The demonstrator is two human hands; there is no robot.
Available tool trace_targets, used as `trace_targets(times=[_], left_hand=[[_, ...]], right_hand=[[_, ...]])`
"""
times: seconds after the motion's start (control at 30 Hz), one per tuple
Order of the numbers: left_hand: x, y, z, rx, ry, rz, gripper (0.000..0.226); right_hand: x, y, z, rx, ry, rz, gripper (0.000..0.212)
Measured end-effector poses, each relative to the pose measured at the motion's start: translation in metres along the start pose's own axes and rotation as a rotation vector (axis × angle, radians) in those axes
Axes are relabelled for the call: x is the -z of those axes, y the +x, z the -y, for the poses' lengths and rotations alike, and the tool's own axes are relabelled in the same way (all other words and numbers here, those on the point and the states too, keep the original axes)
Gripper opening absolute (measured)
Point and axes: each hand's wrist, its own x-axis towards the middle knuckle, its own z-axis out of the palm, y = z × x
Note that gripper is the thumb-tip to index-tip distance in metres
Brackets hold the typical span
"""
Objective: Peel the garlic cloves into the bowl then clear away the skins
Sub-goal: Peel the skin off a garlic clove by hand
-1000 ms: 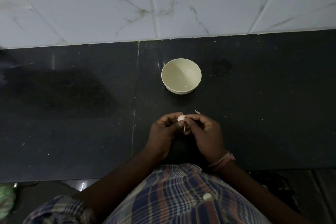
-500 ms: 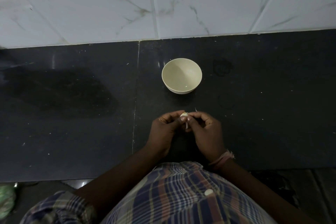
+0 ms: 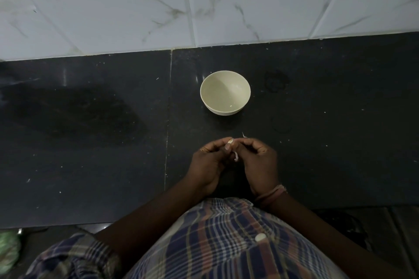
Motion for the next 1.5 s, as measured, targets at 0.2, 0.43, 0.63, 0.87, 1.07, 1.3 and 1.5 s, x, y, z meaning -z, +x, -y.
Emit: trace_targets(times=[0.2, 0.43, 0.63, 0.87, 1.07, 1.3, 1.5], left_hand=[[-0.004, -0.003, 0.002, -0.007, 0.037, 0.004, 0.020], [-0.010, -0.003, 0.007, -0.027, 0.061, -0.045, 0.019], [-0.010, -0.004, 0.007, -0.050, 0.123, -0.057, 0.020], [-0.001, 0.002, -0.002, -0.134, 0.187, -0.115, 0.016], [0.000, 0.003, 0.003, -0.144, 0.255, -0.106, 0.019], [0.001, 0.002, 0.003, -0.141, 0.252, -0.102, 0.021], [0.002, -0.001, 0.003, -0.114, 0.219, -0.089, 0.019]], right_hand=[[-0.006, -0.001, -0.002, 0.019, -0.039, -0.115, 0.005], [-0.006, 0.000, -0.009, -0.002, -0.106, -0.155, 0.008], [-0.011, 0.001, -0.008, 0.033, -0.190, -0.166, 0.013], [0.001, 0.004, 0.001, 0.201, -0.444, 0.020, 0.012], [0.007, 0.005, -0.001, 0.233, -0.553, 0.028, 0.014], [0.008, 0.005, 0.002, 0.318, -0.634, 0.051, 0.014], [0.010, 0.004, 0.004, 0.280, -0.657, 0.102, 0.014]])
